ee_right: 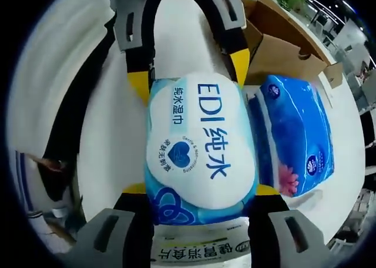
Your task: Operate the shoe box by opening the lid, removing the specified soft item, and placing it in the target area until the item is outside and the box remains undamaged.
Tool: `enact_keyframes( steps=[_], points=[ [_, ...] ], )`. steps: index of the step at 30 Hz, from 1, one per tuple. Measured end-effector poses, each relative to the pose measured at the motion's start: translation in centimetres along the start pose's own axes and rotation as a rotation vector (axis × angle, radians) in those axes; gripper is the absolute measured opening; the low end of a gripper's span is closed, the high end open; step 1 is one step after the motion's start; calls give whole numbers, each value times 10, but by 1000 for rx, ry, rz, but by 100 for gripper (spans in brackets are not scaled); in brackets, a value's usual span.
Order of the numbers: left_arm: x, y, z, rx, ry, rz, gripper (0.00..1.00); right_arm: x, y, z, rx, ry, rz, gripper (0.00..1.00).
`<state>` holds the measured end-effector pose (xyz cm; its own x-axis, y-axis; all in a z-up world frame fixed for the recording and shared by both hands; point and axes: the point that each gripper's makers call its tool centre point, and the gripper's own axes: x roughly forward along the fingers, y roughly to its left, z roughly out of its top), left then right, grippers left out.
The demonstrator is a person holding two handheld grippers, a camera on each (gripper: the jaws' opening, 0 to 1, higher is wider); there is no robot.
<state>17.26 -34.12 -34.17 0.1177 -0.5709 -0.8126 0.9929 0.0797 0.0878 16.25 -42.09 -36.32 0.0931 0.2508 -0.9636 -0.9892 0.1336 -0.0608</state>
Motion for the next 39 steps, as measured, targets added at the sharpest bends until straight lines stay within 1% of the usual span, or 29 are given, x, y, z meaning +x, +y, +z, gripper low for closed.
enact_keyframes(
  steps=[4,7,12,15,16,19,22,25,27,31,32,34,36,37,39],
  points=[
    [0,-1,2,2,-8,9,59,3,0,-3,-17,22,-7,64],
    [-1,-2,1,-12,-18,15,60,3,-1,-3,-32,29,-8,64],
    [-2,-1,1,-17,-18,15,60,6,-1,-4,-45,44,-4,65],
    [-3,-1,2,-8,-20,16,60,7,-1,-5,-36,69,-5,67],
    [-4,-1,3,13,-24,23,60,7,-1,-6,-30,77,-6,67],
    [-5,0,3,18,-29,22,60,5,1,-6,-6,62,-3,67],
    [-6,0,4,24,-32,24,60,2,0,-5,-3,54,-6,67],
    [-9,0,4,14,-36,30,59,-3,0,-3,-4,38,-16,66],
    [-11,0,3,4,-42,31,58,-5,-1,-4,14,32,-20,66],
    [-16,0,1,-3,-48,32,56,-6,-1,-4,15,33,-29,65],
    [-18,0,0,-4,-46,34,55,-6,-1,-4,14,34,-32,65],
    [-24,-1,-1,-2,-63,41,54,-6,-1,-4,16,33,-36,65],
    [-30,-1,-2,-5,-68,49,52,-7,-1,-4,32,27,-35,65],
    [-34,0,-2,-14,-77,50,51,-9,-2,-4,54,16,-34,65],
    [-40,3,-2,-51,-97,60,51,-11,-2,-4,58,7,-34,64]
  ],
)
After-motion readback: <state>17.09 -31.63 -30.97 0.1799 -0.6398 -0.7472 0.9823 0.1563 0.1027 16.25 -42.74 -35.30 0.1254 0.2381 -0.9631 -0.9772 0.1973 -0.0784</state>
